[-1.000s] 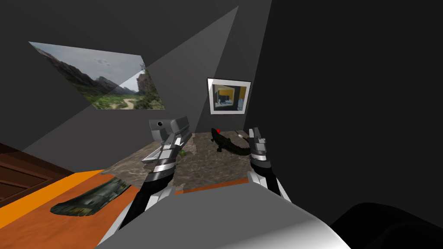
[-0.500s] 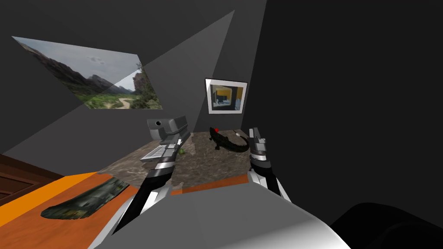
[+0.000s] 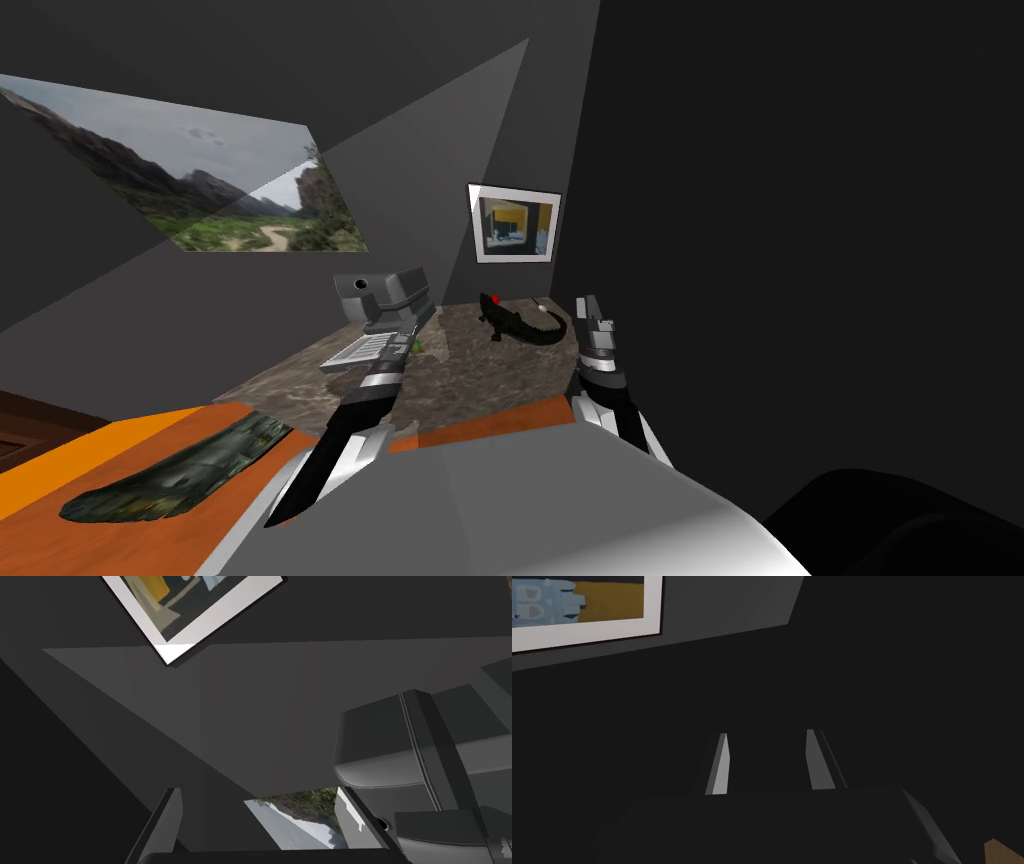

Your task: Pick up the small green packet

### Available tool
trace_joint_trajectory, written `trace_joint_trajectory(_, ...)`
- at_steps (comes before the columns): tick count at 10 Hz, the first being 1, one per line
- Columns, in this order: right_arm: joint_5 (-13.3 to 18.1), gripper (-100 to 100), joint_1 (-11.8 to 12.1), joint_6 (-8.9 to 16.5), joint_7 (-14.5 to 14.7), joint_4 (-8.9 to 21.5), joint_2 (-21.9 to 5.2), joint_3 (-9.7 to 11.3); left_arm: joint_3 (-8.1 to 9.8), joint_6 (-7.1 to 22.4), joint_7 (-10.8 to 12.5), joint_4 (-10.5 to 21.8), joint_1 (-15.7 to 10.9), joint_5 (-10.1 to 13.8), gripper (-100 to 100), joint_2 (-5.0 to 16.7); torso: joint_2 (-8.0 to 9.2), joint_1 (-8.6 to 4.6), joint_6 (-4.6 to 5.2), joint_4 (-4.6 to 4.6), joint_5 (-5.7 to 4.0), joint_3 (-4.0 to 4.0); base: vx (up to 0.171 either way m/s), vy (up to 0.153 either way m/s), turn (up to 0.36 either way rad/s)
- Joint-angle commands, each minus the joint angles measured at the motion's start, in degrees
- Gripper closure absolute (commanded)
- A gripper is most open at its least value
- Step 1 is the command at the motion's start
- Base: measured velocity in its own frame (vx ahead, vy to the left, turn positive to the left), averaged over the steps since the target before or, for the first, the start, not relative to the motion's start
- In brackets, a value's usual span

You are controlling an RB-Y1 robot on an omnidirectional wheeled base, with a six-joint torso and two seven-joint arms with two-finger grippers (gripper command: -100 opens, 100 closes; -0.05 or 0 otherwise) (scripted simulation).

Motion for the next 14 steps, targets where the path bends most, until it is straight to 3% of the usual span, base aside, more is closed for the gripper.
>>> trace_joint_trajectory(1,0.0,0,0.0,0.0,0.0,0.0,0.0,0.0,0.99,2.4,-1.4,1.0,-0.7,-0.4,-100,0.2,0.0,0.0,0.0,0.0,0.0,0.0,-0.08,-0.034,-0.07)
trace_joint_trajectory(7,0.0,0,0.0,0.0,0.0,0.0,0.0,0.0,4.02,9.0,-5.3,6.0,-1.7,-3.0,-100,2.3,-0.21,0.14,0.0,-0.05,0.03,-0.12,-0.039,-0.019,-0.074)
trace_joint_trajectory(9,0.0,0,0.0,0.0,0.0,0.0,0.0,0.0,4.68,10.8,-6.1,9.4,-0.6,-5.3,-100,5.2,-0.38,0.28,-0.01,-0.08,0.06,-0.22,0.046,0.034,-0.067)
trace_joint_trajectory(10,0.0,0,0.0,0.0,0.0,0.0,0.0,0.0,4.68,10.8,-6.1,9.4,-0.6,-5.3,-100,5.2,-0.51,0.38,-0.02,-0.11,0.09,-0.29,0.06,0.048,-0.016)
trace_joint_trajectory(14,0.0,0,0.0,0.0,0.0,0.0,0.0,0.0,4.65,11.5,-5.7,14.1,2.0,-8.7,-100,10.3,-0.67,0.46,-0.02,-0.15,0.1,-0.39,0.092,0.061,-0.02)
